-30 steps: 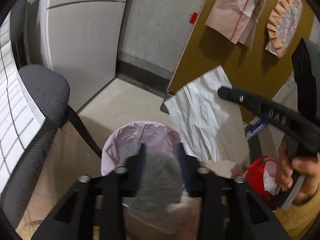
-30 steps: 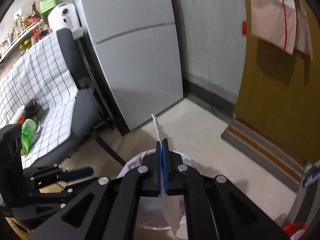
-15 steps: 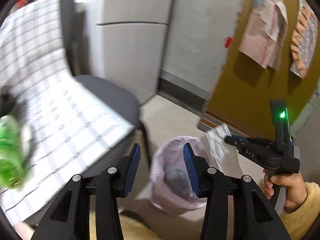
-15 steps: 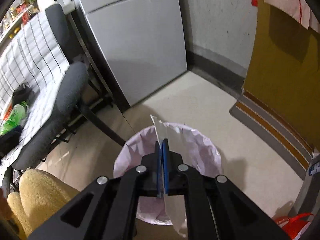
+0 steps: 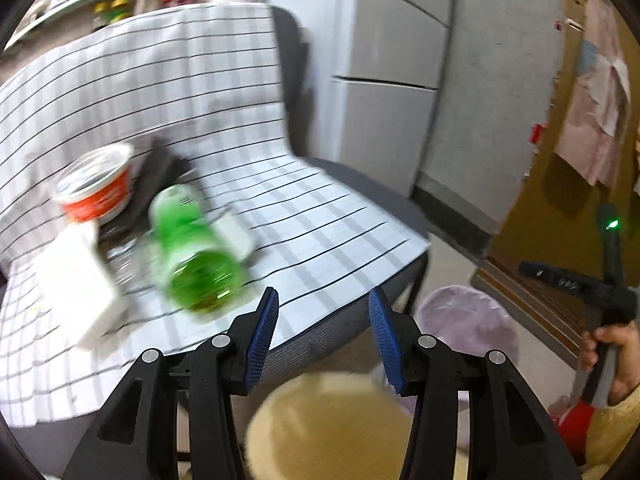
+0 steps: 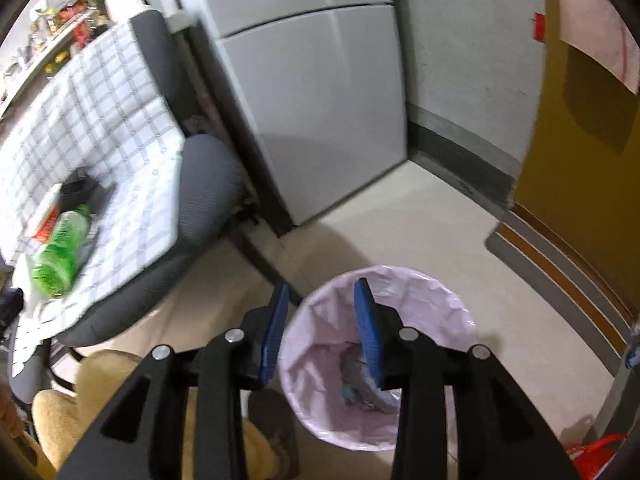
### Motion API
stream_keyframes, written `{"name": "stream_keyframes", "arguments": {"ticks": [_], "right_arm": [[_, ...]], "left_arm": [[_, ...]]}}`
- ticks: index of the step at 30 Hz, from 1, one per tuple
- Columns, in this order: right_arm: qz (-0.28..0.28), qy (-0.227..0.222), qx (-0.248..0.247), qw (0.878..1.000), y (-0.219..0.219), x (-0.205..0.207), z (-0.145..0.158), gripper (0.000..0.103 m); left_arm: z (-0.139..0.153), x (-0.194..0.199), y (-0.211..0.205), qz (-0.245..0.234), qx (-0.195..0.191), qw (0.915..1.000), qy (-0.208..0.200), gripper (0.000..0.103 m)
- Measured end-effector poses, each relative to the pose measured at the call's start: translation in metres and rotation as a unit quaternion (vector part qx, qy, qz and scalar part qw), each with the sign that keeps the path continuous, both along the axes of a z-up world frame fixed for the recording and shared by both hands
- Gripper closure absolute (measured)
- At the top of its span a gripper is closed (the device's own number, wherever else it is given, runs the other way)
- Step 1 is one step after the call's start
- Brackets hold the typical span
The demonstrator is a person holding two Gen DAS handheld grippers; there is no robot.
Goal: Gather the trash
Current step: 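Open the left tool over the bin while the right tool releases the tissue, then grasp the white sponge block with the left tool while the right tool returns to the chair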
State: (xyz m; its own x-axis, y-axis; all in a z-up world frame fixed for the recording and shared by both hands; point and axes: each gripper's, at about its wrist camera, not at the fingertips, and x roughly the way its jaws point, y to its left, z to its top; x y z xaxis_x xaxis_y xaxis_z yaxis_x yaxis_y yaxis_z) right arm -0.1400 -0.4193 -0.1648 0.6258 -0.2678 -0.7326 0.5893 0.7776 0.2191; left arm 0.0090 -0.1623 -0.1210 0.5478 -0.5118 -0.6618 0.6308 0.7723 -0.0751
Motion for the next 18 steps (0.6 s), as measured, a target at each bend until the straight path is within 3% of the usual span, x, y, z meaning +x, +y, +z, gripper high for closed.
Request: {"name": "stream_keyframes", "arguments": {"ticks": [10, 12, 18], "right_arm": [[0.121, -0.055, -0.029, 0.991, 0.059, 0.047, 0.047, 0.068], [0.156, -0.061, -0.03, 0.986, 0.078, 0.063, 0.053, 0.057], [0.246, -0.066, -0.039, 0.966, 0.138, 0.112, 0.061, 0.049]], "left_arm": [[-0.009, 0.006, 0.071, 0.1, 0.006, 0.9946, 0.025, 0.054], [-0.007, 0.009, 0.078, 0.12, 0.01, 0.9925, 0.021, 0.054], [0.0, 0.025, 0.114, 0.205, 0.006, 0.9788, 0.007, 0.023]]}}
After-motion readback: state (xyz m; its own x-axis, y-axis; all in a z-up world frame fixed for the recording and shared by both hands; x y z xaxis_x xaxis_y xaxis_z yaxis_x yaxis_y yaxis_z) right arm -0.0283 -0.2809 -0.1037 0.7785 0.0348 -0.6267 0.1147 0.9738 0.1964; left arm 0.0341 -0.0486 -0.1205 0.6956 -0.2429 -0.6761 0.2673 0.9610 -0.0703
